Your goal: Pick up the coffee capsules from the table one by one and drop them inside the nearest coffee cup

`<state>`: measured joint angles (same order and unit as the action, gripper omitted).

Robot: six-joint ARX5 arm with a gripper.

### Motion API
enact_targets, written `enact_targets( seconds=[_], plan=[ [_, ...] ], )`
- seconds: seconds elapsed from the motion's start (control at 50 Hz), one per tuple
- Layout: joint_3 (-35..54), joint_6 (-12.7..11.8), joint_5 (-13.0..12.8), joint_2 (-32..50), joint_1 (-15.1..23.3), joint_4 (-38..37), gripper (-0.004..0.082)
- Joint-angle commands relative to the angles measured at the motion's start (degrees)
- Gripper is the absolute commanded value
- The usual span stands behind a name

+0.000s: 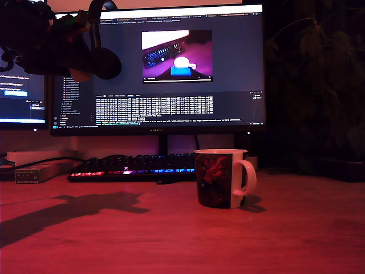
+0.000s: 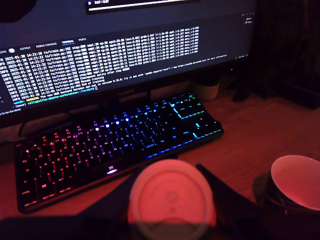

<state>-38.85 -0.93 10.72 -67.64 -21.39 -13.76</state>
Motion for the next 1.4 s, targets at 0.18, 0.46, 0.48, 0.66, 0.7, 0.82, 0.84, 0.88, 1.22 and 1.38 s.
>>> enact_targets(
  seconds=[0.18,0.46,0.48,0.66,0.7,0.82,0.84,0.88,1.22,1.38],
  plan=[
    [0.5,-0.2,0.3,0.0,0.1,0.4,0.0236],
    [0.5,-0.2,1.1,0.0,-0.5,0.4,0.0236],
    [0.5,-0.2,1.2,0.0,-0.6,0.4,0.0236],
    [0.5,-0.2,3.6,0.0,-1.7,0.4,0.0236],
    [0.5,-0.2,4.2,0.0,-2.1,0.4,0.0236],
    [0.5,-0.1,5.6,0.0,-3.5,0.4,0.0236],
    [0.5,-0.1,5.7,0.0,-3.8,0.4,0.0236],
    [0.5,-0.1,5.8,0.0,-4.4,0.4,0.0236],
    [0.5,-0.1,5.8,0.0,-9.7,0.4,0.0236],
    [0.5,-0.1,5.8,-0.2,-10.9,0.5,0.0236]
  ],
)
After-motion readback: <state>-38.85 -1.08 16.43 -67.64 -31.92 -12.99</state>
